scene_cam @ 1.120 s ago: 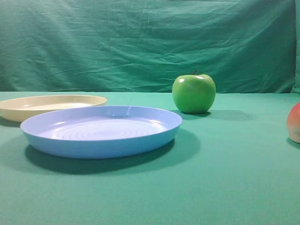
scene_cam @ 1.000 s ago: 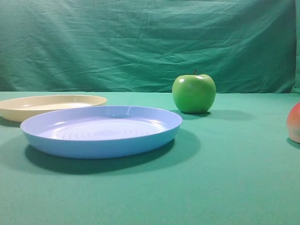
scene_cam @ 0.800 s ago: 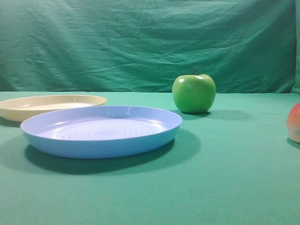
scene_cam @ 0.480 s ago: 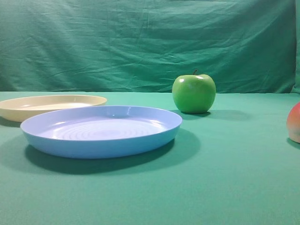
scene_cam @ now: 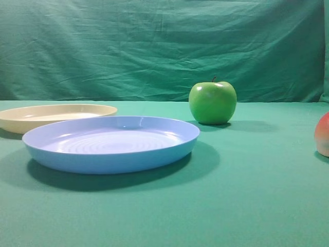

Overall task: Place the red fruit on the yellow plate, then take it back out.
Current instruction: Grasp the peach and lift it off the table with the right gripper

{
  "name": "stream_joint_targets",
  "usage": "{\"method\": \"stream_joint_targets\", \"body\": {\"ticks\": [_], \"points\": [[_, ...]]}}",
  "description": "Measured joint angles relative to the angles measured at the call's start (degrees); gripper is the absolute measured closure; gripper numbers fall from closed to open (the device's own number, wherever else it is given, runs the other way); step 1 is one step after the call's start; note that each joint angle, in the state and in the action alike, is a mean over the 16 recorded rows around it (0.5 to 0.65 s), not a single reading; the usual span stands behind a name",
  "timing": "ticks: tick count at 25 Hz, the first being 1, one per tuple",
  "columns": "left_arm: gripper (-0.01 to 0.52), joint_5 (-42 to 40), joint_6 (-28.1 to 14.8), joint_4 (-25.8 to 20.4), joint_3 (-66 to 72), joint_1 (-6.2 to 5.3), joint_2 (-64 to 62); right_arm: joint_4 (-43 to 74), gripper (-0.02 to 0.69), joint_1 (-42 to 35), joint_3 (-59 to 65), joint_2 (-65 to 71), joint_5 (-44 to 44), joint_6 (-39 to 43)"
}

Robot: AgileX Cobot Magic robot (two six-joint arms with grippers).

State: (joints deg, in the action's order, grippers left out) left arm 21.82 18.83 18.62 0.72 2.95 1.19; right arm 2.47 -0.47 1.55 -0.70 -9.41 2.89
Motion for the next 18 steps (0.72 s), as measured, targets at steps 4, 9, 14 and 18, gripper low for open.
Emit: {"method": "stream_joint_targets", "body": {"ticks": [4, 9, 14, 18], "points": [[0.514, 0.0, 0.0, 0.0, 0.0, 0.0, 0.0, 0.0, 0.665, 0.0, -0.8, 0.1, 6.2, 1.8], [0.514, 0.0, 0.0, 0.0, 0.0, 0.0, 0.0, -0.8, 0.665, 0.0, -5.4, 2.0, 7.9, 4.4], [0.514, 0.0, 0.0, 0.0, 0.0, 0.0, 0.0, -1.4, 0.665, 0.0, -13.6, 7.5, 0.3, 5.4], [0.514, 0.0, 0.0, 0.0, 0.0, 0.0, 0.0, -3.2, 0.665, 0.1, -22.1, 14.4, -10.6, 3.7]]}}
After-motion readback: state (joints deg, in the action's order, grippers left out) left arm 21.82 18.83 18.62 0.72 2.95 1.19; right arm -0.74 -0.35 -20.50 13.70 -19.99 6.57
